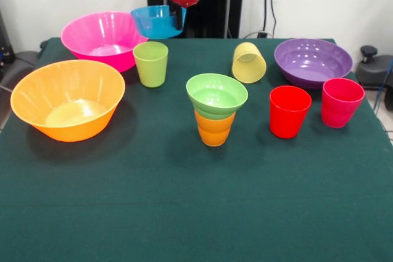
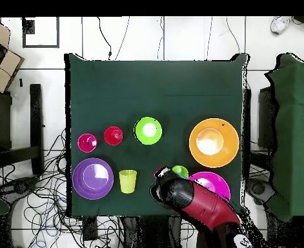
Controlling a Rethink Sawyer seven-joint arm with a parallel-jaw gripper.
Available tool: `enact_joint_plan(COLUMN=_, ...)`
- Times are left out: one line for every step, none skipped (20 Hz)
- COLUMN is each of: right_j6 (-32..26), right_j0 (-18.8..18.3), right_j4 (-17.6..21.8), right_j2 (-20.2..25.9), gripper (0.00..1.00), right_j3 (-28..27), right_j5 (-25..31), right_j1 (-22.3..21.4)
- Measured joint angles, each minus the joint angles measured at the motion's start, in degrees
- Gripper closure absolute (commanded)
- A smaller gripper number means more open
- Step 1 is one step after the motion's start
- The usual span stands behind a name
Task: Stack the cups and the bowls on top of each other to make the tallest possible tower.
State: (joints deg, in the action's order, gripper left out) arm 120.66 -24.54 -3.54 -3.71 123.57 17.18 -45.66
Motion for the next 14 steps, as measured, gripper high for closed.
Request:
enact_joint_plan(right_j6=0.0, right_j0=0.0, right_j4=0.0, right_j2=0.0, gripper=1.0, right_j3=0.0, right_j5=0.0, right_j1=0.0)
enact_joint_plan(right_j6=0.0, right_j0=0.0, right_j4=0.0, right_j2=0.0, gripper=1.0, right_j3=0.0, right_j5=0.0, right_j1=-0.1)
enact_joint_plan(right_j6=0.0, right_j0=0.0, right_j4=0.0, right_j2=0.0, gripper=1.0, right_j3=0.0, right_j5=0.0, right_j1=-0.2)
enact_joint_plan(right_j6=0.0, right_j0=0.0, right_j4=0.0, right_j2=-0.1, gripper=1.0, right_j3=0.0, right_j5=0.0, right_j1=-0.3)
enact_joint_plan(right_j6=0.0, right_j0=0.0, right_j4=0.0, right_j2=-0.1, gripper=1.0, right_j3=0.0, right_j5=0.0, right_j1=-0.5)
enact_joint_plan(right_j6=0.0, right_j0=0.0, right_j4=0.0, right_j2=-0.2, gripper=1.0, right_j3=0.0, right_j5=0.0, right_j1=-0.8)
enact_joint_plan(right_j6=0.0, right_j0=0.1, right_j4=0.0, right_j2=-0.2, gripper=1.0, right_j3=0.0, right_j5=0.0, right_j1=-1.0)
enact_joint_plan(right_j6=0.0, right_j0=0.1, right_j4=0.0, right_j2=-0.2, gripper=1.0, right_j3=0.0, right_j5=0.0, right_j1=-1.1)
enact_joint_plan(right_j6=0.0, right_j0=0.2, right_j4=0.0, right_j2=-0.2, gripper=1.0, right_j3=0.0, right_j5=0.0, right_j1=-1.2)
enact_joint_plan(right_j6=0.0, right_j0=0.2, right_j4=0.0, right_j2=-0.2, gripper=1.0, right_j3=0.0, right_j5=0.0, right_j1=-1.2)
enact_joint_plan(right_j6=0.0, right_j0=0.2, right_j4=0.0, right_j2=-0.2, gripper=1.0, right_j3=0.0, right_j5=0.0, right_j1=-1.2)
enact_joint_plan(right_j6=0.0, right_j0=0.2, right_j4=0.0, right_j2=-0.2, gripper=1.0, right_j3=0.0, right_j5=0.0, right_j1=-1.2)
enact_joint_plan(right_j6=0.0, right_j0=0.2, right_j4=0.0, right_j2=-0.2, gripper=1.0, right_j3=0.0, right_j5=0.0, right_j1=-1.2)
enact_joint_plan(right_j6=0.0, right_j0=0.2, right_j4=0.0, right_j2=-0.2, gripper=1.0, right_j3=0.0, right_j5=0.1, right_j1=-1.2)
